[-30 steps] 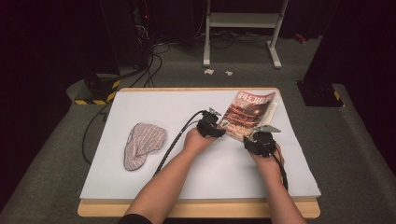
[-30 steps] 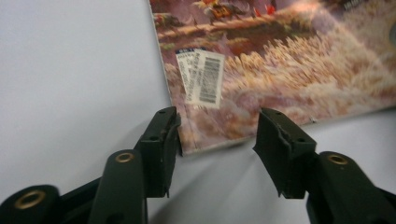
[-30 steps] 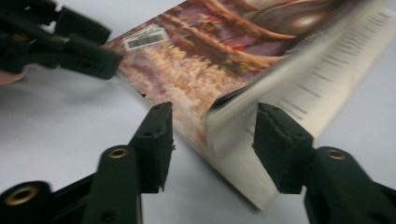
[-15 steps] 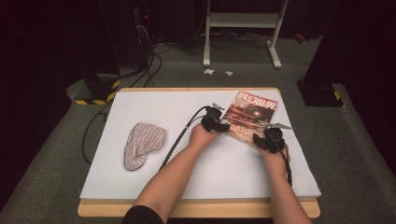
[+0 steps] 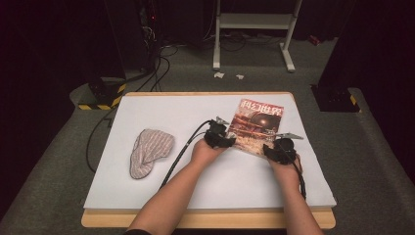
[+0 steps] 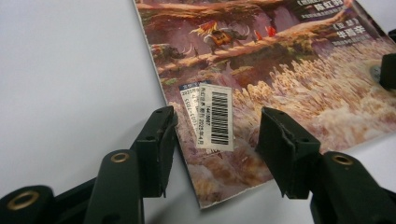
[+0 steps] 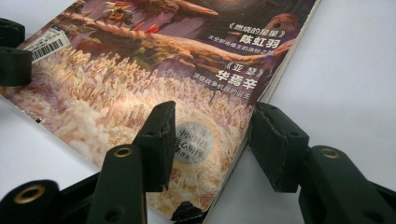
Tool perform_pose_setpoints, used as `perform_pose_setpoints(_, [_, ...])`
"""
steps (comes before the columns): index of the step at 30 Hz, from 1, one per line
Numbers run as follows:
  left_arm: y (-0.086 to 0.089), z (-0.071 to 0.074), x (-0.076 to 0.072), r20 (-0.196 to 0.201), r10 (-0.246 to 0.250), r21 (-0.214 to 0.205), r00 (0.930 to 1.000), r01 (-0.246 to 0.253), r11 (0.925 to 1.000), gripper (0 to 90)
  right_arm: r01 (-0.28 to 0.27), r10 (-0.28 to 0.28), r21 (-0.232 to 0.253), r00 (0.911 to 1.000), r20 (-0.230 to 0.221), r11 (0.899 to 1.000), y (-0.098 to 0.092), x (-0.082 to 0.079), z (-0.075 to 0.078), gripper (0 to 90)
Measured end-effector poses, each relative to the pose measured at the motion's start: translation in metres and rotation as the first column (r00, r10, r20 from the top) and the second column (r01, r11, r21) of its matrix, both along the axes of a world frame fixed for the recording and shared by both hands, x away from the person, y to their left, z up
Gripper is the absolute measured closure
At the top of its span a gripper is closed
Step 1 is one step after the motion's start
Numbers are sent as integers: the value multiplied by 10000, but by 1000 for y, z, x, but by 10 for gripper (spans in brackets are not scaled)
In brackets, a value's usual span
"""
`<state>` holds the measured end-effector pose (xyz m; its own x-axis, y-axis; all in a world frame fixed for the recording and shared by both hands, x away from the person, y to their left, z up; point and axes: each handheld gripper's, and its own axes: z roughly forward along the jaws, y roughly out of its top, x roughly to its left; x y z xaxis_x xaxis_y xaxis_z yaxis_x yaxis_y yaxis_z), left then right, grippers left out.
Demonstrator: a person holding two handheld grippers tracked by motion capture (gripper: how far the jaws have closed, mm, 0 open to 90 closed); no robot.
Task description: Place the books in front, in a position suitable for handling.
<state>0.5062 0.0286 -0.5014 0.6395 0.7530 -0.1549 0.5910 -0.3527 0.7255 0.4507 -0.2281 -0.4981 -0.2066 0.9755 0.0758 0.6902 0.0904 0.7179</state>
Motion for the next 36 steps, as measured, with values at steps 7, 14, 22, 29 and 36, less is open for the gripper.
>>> perform_pose_setpoints(7, [31, 0, -43, -21, 88, 81, 10000, -88, 9999, 472, -749, 753, -294, 9971, 137, 9968, 23, -32, -1, 518])
perform_pose_setpoints(14, [78, -1, -101, -9, 221, 26, 9998, -221, 9998, 478, -1987, 1990, -144, 9796, 275, 9800, 54, -77, -3, 537])
perform_pose_setpoints(22, [104, -1, -140, 159, -139, 110, 9998, 138, 9998, 489, -2680, 2705, -598, 9619, 384, 9616, 78, -102, -2, 532])
perform_pose_setpoints(29, [106, -1, -139, 611, -8, 212, 9981, -5, 9998, 449, -2765, 2780, -412, 9598, 378, 9601, 76, -99, -3, 476])
perform_pose_setpoints(36, [106, -1, -135, 522, 91, 127, 9986, -98, 9999, 405, -2712, 2728, -410, 9612, 401, 9616, 77, -99, -4, 434])
